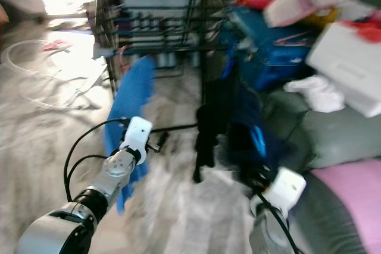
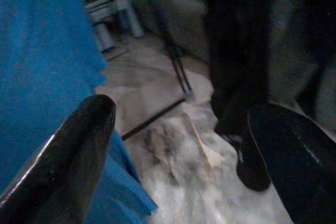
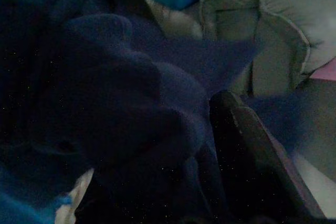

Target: Hang hanger

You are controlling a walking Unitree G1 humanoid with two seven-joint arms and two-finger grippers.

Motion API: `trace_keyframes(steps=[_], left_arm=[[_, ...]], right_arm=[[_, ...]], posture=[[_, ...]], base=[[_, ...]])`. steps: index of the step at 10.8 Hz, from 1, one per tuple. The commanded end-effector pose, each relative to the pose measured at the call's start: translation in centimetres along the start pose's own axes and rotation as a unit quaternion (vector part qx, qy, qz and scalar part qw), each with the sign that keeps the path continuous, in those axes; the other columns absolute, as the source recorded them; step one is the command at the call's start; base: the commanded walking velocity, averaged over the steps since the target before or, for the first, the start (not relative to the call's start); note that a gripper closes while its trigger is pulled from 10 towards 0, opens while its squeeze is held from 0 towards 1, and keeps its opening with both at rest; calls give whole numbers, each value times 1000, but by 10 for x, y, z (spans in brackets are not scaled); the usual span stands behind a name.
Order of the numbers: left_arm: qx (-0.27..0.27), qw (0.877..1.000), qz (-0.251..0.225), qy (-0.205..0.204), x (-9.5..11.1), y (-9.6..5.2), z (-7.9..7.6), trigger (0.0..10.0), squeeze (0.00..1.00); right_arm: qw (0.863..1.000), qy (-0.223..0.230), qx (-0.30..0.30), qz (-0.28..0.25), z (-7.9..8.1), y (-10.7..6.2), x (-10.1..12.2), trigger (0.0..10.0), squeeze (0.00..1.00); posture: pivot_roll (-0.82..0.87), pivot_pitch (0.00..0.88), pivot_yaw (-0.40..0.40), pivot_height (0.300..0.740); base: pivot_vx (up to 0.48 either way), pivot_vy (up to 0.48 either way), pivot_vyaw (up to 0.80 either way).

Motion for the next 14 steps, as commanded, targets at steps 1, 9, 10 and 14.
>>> trace_keyframes(steps=[1, 9, 10, 14], left_arm=[[-32, 999, -24, 31, 11, 3, -5, 10000, 0], [69, 995, -18, -69, 0, -4, 10, 10000, 0], [66, 995, -18, -67, 0, -4, 7, 10000, 0], [55, 996, -15, -71, 3, -1, -4, 10000, 0]], right_arm=[[1000, -4, -3, -13, -2, 3, 7, 10000, 0], [1000, -3, 25, -17, 10, 1, 2, 10000, 0], [999, -3, 27, -17, 12, 1, 1, 10000, 0], [1000, 12, 7, -16, 7, 2, 0, 10000, 0]], posture=[[26, 17, -82, 740], [31, 12, -46, 740], [32, 14, -45, 740], [24, 18, -39, 740]], base=[[0, 0, 0], [152, 94, 372], [319, 251, 738], [139, 0, 0]])
Point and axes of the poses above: a point about 5 cm out from each wrist's last joint towards the gripper, its own y axis pointing out of the wrist towards the gripper, its own x axis along the axis of the wrist's last joint, z = x × y, the point moved 1 cm from there along y, pointing out of the wrist towards the gripper, and after that the axes turned 6 degrees about y, right-handed, at the moved point
